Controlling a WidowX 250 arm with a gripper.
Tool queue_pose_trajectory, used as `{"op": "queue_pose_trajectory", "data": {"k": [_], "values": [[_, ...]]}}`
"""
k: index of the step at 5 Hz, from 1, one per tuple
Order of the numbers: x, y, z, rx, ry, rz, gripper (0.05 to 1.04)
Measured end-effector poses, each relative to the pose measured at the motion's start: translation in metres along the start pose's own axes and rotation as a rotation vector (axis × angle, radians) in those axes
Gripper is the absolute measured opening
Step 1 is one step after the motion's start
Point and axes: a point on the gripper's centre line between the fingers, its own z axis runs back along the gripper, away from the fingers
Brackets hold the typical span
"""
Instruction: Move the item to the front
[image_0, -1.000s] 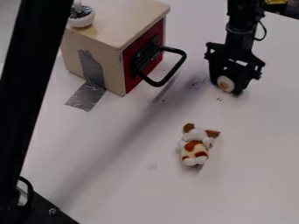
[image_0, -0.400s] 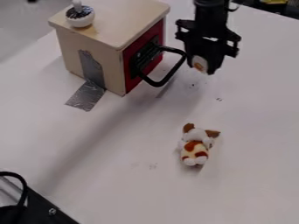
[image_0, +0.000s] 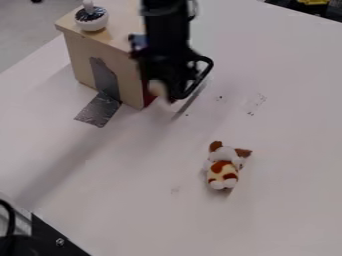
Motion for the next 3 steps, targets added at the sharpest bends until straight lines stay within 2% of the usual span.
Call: {"op": "queue_pose_trajectory", "data": {"k": [1,2,3], "values": [[-0.054,0.040,-0.005,0.043,-0.010,0.030,0.500],[-0.091,0.060,-0.023,0.085,-0.009,0.011,0.500],[-0.103,0.084,-0.030,0.126,-0.041,-0.004,0.500]]}}
